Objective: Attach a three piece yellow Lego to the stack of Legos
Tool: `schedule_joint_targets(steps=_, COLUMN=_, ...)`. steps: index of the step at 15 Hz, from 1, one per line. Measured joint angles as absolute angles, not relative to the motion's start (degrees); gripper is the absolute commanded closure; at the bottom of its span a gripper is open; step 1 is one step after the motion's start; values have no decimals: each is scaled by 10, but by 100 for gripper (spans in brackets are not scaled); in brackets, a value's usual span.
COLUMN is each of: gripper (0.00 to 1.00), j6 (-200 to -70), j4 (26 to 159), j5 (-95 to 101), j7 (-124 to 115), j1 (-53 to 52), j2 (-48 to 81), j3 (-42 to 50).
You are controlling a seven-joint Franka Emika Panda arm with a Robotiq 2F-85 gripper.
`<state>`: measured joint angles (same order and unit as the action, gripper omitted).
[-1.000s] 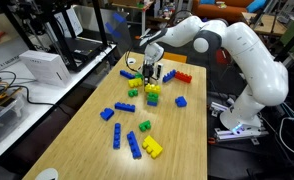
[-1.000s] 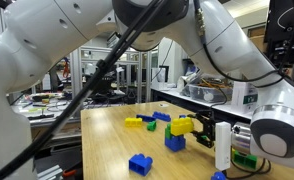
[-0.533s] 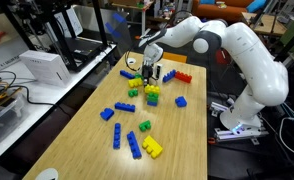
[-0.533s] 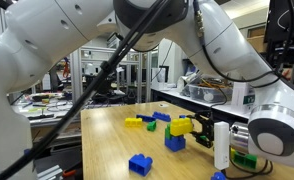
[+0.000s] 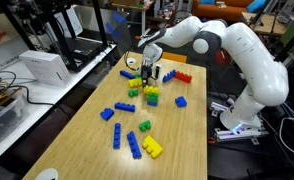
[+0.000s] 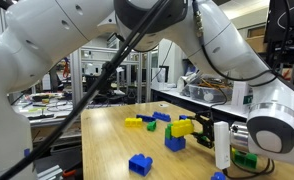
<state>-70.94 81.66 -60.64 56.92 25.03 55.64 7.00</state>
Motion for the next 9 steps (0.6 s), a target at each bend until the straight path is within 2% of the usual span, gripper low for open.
schedule_joint_targets(steps=9, gripper=61, j6=-718, j4=817, j5=-590, j7=571, j1=241, j2=554, j3=70)
